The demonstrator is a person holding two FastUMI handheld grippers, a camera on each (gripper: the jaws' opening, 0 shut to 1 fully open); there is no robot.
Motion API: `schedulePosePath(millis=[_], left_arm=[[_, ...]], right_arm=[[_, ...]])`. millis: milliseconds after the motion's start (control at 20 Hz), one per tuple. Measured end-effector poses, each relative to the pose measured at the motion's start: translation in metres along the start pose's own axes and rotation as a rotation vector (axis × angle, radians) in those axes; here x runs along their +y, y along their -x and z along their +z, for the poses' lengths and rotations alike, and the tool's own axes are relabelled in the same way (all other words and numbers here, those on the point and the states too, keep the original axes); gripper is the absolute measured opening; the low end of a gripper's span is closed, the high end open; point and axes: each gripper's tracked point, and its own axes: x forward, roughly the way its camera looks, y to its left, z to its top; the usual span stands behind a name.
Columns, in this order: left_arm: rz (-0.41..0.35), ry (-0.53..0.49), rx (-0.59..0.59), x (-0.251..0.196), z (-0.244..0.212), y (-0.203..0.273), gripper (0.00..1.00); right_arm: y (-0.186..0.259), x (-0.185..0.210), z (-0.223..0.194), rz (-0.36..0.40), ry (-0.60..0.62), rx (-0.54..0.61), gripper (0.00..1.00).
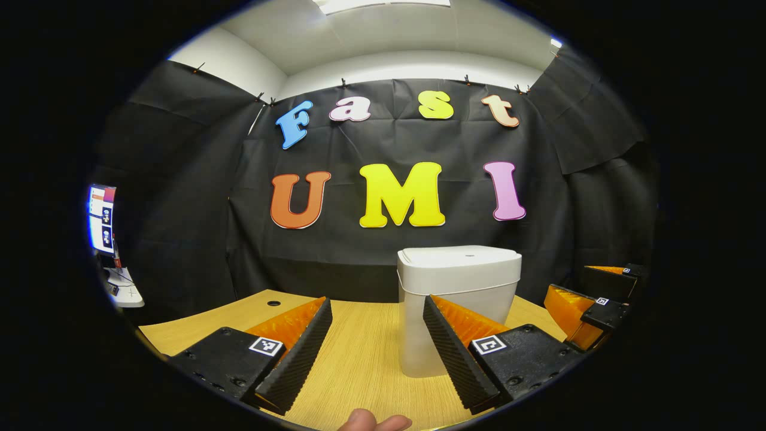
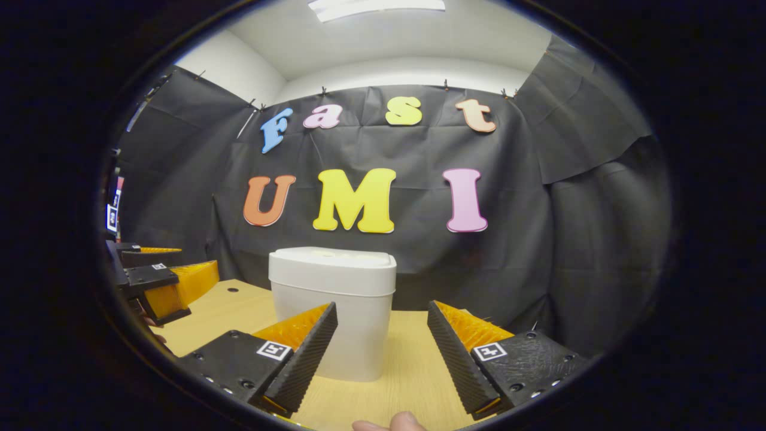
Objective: Press the lid of the desktop garbage bin to open it, pick up the crumpled paper on the desktop and throw it into the bin, then pick up the pop can on the desktop and drop it into the bin, and finally close the garbage bin lid.
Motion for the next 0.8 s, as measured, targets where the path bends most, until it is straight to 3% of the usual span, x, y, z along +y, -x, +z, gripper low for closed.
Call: schedulePosePath(millis=[800], left_arm=[[-0.019, 0.002, 0.025, -0.0037, -0.0090, 0.0029, 0.98]], right_arm=[[0.0004, -0.0026, -0.0071, -0.013, -0.010, 0.013, 0.94]])
